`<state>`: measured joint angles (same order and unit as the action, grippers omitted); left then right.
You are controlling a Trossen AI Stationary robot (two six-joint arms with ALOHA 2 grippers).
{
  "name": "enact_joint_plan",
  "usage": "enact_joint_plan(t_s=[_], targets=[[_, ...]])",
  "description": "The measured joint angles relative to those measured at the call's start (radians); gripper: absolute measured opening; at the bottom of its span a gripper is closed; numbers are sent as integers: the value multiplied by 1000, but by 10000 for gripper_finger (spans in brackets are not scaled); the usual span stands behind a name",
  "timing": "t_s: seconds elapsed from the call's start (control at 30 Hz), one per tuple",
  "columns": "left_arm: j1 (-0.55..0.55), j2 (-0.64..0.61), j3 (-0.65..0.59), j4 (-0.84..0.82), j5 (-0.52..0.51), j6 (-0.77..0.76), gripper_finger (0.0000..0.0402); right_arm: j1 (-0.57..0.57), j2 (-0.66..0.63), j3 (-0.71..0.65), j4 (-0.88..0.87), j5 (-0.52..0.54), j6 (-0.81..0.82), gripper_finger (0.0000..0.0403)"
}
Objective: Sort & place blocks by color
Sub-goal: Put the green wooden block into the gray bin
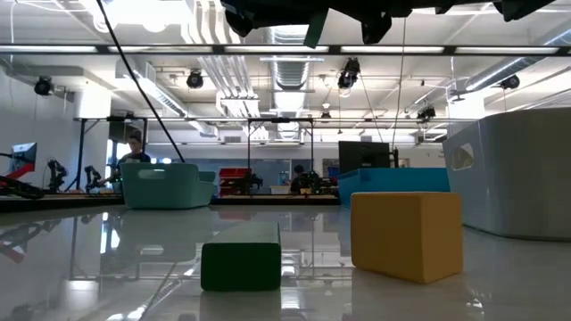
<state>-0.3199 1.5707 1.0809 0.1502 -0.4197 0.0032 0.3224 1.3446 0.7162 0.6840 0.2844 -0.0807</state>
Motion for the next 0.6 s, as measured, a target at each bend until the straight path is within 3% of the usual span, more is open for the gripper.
enact_joint_plan(t_s=[0.27, 0.6], targets=[[0, 0, 0, -7, 0, 2, 144, 0, -57, 18, -148, 4, 54, 91], [20, -9, 0, -40, -2, 82, 146, 2, -122, 238, -896, -27, 273, 91]])
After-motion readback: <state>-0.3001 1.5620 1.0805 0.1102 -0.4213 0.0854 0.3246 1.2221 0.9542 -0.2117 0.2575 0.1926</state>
